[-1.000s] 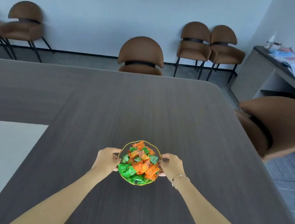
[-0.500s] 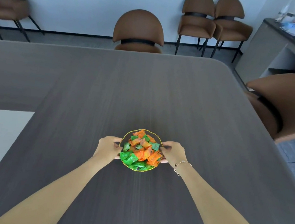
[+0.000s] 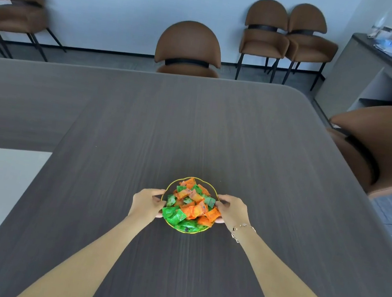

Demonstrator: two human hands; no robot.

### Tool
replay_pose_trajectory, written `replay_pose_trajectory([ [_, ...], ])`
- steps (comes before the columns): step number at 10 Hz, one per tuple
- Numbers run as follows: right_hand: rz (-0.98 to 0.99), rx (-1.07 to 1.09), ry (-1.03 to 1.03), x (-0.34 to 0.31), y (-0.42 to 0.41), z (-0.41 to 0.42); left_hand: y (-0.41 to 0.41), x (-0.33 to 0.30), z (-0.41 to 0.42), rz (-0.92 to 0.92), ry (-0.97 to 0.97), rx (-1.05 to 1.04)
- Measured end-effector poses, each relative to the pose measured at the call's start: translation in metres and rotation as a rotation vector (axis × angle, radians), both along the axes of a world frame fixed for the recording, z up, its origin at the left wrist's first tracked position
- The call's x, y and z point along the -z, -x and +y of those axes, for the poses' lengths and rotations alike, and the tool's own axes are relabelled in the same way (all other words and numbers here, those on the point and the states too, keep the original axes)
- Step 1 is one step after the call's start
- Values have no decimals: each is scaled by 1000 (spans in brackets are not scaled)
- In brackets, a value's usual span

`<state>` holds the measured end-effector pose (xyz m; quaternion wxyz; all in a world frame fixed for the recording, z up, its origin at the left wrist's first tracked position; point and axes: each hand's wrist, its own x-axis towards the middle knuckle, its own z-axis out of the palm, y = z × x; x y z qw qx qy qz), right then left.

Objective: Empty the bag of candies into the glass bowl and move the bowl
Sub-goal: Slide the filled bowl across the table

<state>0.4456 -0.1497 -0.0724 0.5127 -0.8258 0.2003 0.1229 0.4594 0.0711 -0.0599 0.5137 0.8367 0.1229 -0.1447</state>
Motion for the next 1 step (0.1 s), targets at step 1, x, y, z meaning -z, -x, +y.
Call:
replay_pose_trajectory([
  [1, -14, 15, 6, -1, 5, -2, 9, -1, 5, -5, -42, -48],
])
